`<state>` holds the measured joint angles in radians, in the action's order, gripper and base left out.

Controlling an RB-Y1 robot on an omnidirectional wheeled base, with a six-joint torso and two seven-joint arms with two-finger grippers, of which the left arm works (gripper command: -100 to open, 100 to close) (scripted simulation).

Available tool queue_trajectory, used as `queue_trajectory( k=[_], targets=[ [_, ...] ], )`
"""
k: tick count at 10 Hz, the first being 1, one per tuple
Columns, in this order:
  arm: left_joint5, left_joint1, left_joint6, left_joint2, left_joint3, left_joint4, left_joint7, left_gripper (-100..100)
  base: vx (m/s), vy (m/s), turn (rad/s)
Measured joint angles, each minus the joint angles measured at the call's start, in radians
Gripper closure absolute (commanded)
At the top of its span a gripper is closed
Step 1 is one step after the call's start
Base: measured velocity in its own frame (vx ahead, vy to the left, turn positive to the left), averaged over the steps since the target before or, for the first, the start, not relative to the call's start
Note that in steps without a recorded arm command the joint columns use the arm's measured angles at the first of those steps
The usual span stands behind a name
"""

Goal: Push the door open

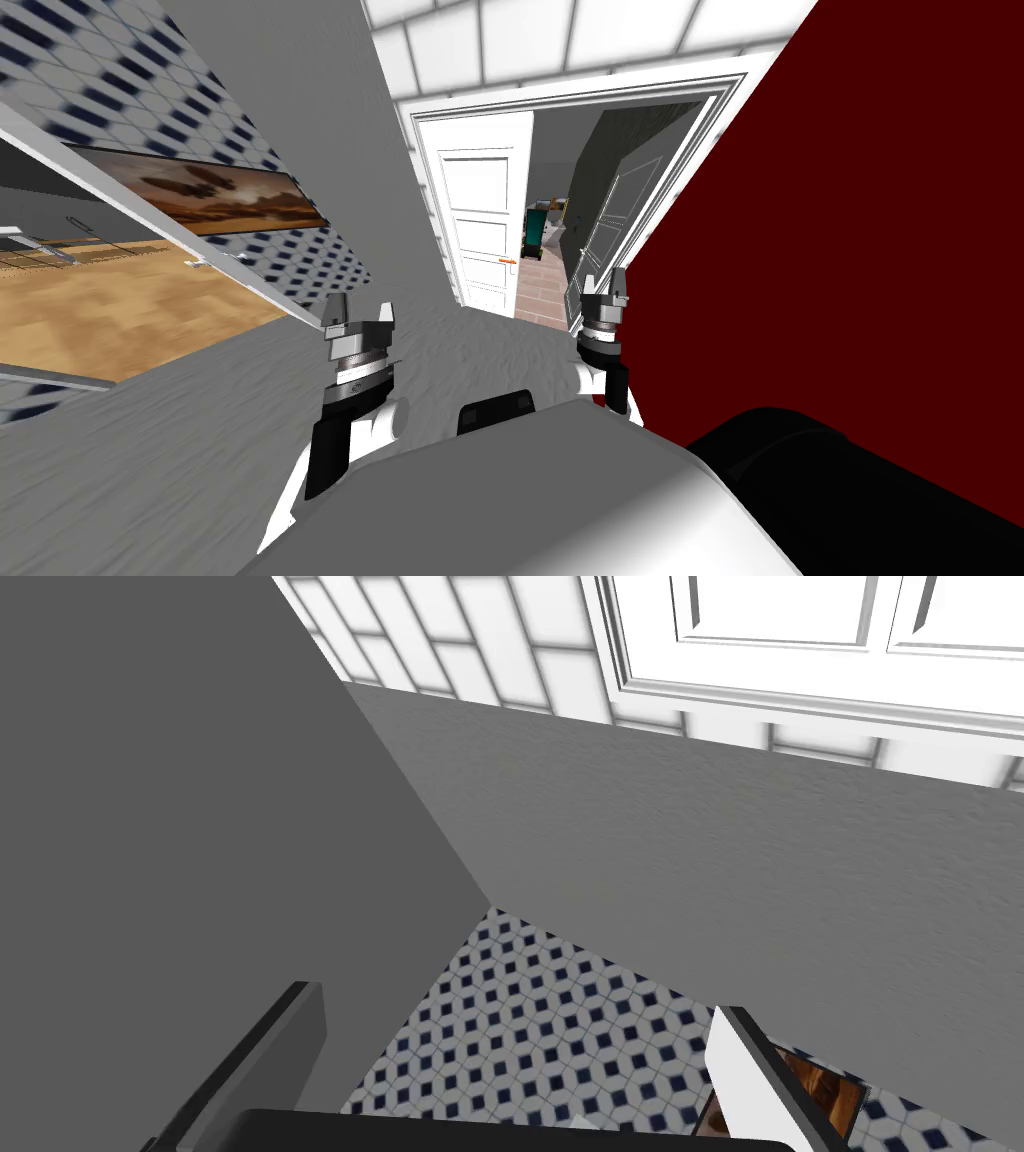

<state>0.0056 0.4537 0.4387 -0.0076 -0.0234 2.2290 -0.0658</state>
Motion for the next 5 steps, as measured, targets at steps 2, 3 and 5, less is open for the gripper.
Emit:
queue_trajectory(
  k=[2,3,5],
  targets=[
    [-0.001,-0.019,0.005,0.009,0.003,-0.038,0.001,-100,0.080,-0.012,-0.043],
    [0.001,-0.033,0.005,0.015,0.002,-0.058,0.000,-100,0.089,-0.009,-0.029],
    [0.001,-0.057,-0.004,0.023,0.004,-0.087,0.001,-100,0.081,-0.011,-0.028]
  ],
)
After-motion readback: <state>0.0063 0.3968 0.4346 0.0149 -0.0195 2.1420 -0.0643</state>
